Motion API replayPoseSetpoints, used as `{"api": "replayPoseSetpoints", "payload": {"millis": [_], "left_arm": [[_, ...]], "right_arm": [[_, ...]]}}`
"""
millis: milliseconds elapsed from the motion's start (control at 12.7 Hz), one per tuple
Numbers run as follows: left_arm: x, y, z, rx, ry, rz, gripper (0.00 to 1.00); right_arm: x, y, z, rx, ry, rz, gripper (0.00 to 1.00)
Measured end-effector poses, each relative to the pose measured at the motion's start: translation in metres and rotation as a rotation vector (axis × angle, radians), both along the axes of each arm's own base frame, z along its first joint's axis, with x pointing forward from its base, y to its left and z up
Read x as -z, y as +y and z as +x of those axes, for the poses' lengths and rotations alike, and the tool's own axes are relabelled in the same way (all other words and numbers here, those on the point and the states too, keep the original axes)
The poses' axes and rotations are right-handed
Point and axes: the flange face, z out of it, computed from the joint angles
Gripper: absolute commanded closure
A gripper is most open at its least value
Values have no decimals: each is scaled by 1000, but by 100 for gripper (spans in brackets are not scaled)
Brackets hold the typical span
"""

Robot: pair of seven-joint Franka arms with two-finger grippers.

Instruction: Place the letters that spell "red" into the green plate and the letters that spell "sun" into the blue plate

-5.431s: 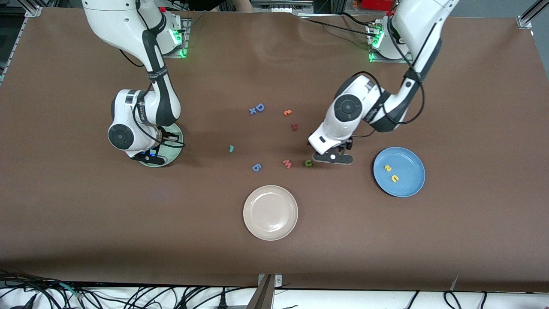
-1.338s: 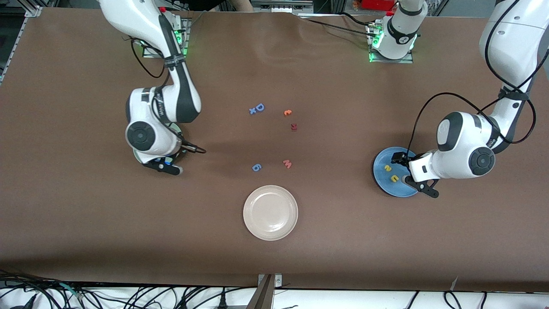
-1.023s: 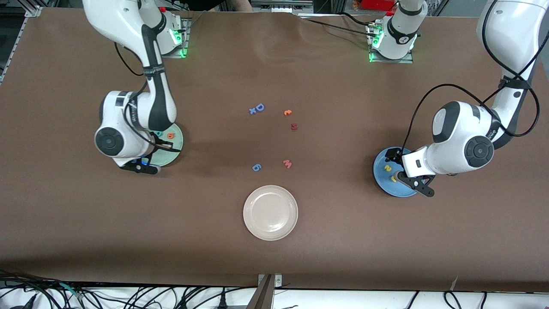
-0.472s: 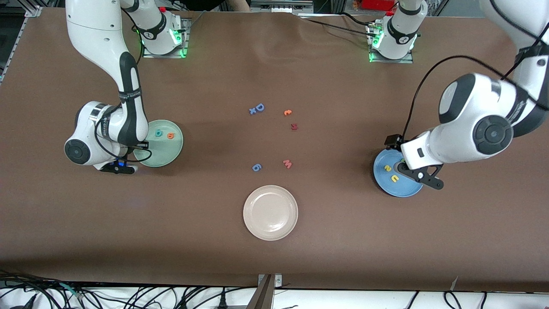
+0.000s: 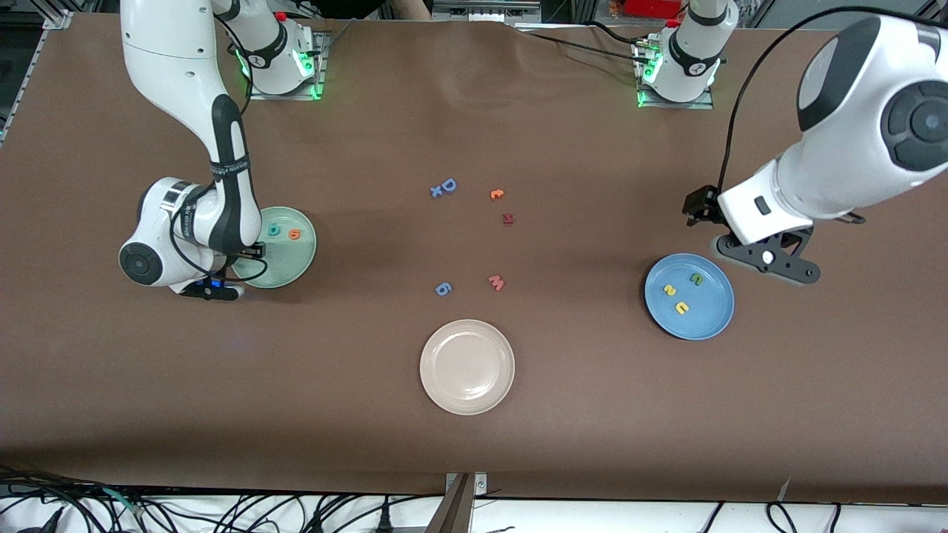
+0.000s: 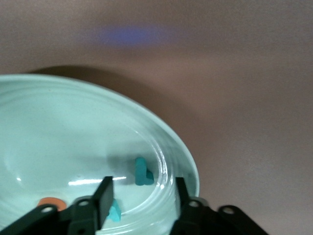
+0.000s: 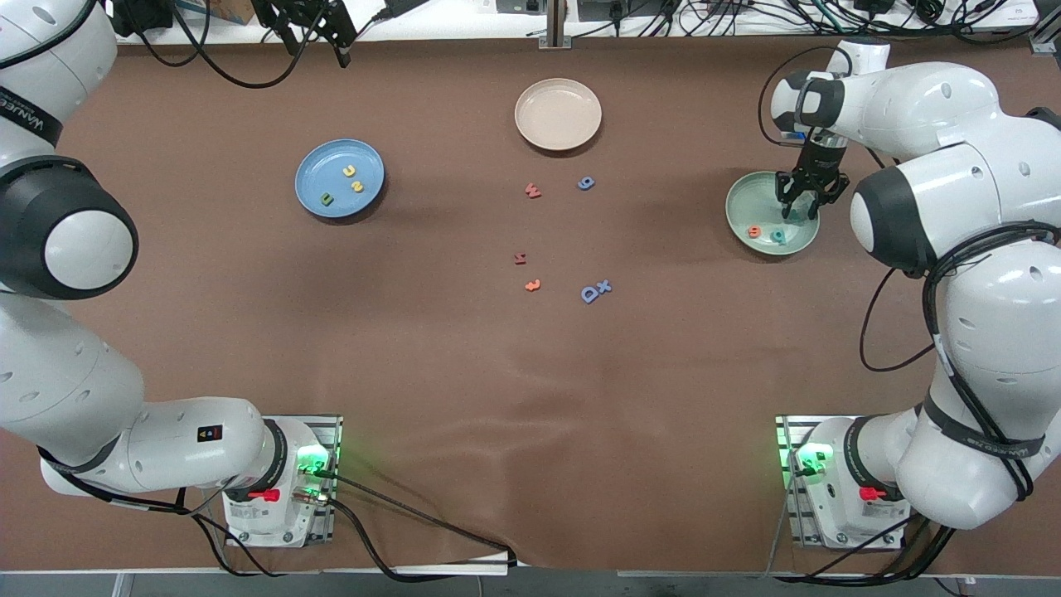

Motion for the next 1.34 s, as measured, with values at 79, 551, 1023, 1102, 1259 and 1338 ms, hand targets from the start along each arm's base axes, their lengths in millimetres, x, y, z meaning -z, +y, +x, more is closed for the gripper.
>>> {"api": "replayPoseSetpoints", "payload": {"millis": [79, 551, 1023, 1102, 1259, 1338], "left_arm": [[-4, 2, -3, -8, 1, 7, 0], [-36, 59, -12, -162, -53, -8, 0], [-42, 56, -52, -231, -183, -5, 0], [-45, 57, -55, -255, -187, -4, 0], [-45, 64, -57, -283, -181, 0, 0], [-43, 69, -58, -292, -166, 6, 0]], "right_arm": [[-2, 1, 1, -1, -5, 3, 21], [-90, 1, 19, 23, -78, 105, 5], [-247, -28, 33, 46, -84, 210, 2], [-266, -31, 35, 43, -93, 208, 2], [-290, -33, 40, 32, -121, 194, 1], [-300, -32, 41, 14, -132, 167, 1]]}}
